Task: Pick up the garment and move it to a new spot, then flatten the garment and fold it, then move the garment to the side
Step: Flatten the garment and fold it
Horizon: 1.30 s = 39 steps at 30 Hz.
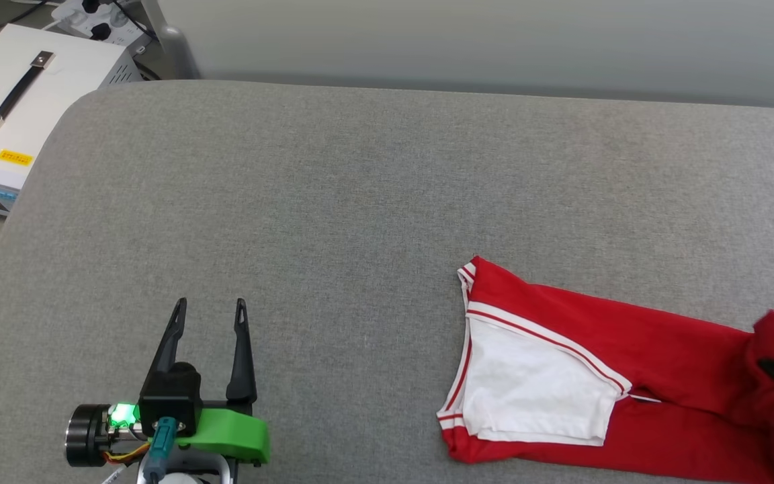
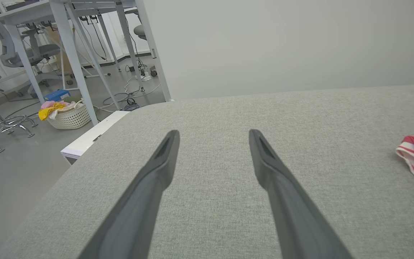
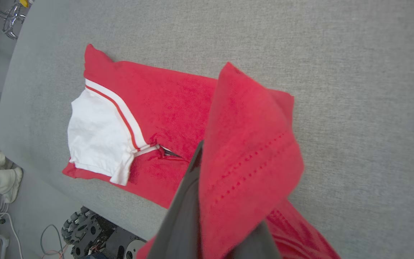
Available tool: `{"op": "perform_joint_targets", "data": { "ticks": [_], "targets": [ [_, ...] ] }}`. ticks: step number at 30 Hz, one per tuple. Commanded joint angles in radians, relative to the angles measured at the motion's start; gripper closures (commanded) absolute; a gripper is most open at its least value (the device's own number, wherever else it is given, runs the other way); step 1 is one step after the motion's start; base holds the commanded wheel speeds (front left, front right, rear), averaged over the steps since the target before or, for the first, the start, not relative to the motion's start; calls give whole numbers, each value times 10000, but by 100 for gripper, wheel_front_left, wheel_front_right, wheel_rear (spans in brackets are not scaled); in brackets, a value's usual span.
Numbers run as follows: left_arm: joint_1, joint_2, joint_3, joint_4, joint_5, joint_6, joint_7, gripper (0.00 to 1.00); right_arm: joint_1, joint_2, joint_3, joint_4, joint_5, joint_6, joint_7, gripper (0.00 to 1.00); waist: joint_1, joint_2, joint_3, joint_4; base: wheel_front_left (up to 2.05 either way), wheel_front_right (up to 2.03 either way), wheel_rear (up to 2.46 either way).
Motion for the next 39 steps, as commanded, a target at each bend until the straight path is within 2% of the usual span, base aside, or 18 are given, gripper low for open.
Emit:
{"op": "perform_joint_targets", "data": {
  "ticks": [1,2,3,4,13,19,32,33,34,35,39],
  "targets": [
    [92,-95,6,-7,109,-53,-59,0,-28,194,-20,-307,46,-7,113,100,0,-1,39,47,0,0,0],
    [73,-122,-7,-3,128,-75,-59,0,-122,363,25,-539,-2,-7,222,100,0,-1,72,81,0,0,0],
    [-28,-219,-57,18,185,-146,-59,0,-663,966,400,-1070,-374,-7,706,100,0,-1,215,205,0,0,0],
    [-64,-241,-72,19,198,-161,-59,0,-830,1118,505,-1115,-488,-7,798,100,0,-1,264,241,0,0,0],
    [-461,-419,-215,91,295,-311,-59,0,-2682,2659,1913,-479,-1520,-7,1431,100,0,-1,665,587,0,0,0],
    [-594,-520,-261,108,324,-323,-59,0,-3606,3149,2773,530,-2267,-7,1151,100,0,-1,872,789,0,0,0],
    [-708,-637,-240,177,359,-329,-59,0,-4397,3612,4604,2640,-3539,-7,152,100,0,-1,970,713,0,0,0],
    [-690,-639,-240,197,368,-333,-59,0,-4426,3581,4662,2654,-3567,-7,-8,84,0,-1,913,692,0,0,0],
    [-670,-639,-240,212,375,-338,-59,0,-4439,3533,4707,2613,-3606,-7,-163,61,0,-1,853,677,0,0,0],
    [-636,-635,-235,224,380,-343,-59,0,-4428,3442,4772,2496,-3654,-7,-347,0,0,-1,780,656,0,0,0],
    [-444,-588,-155,241,382,-332,-59,0,-4173,2911,4635,1678,-3976,-7,-1332,0,0,-1,463,510,0,0,0]
  ]
}}
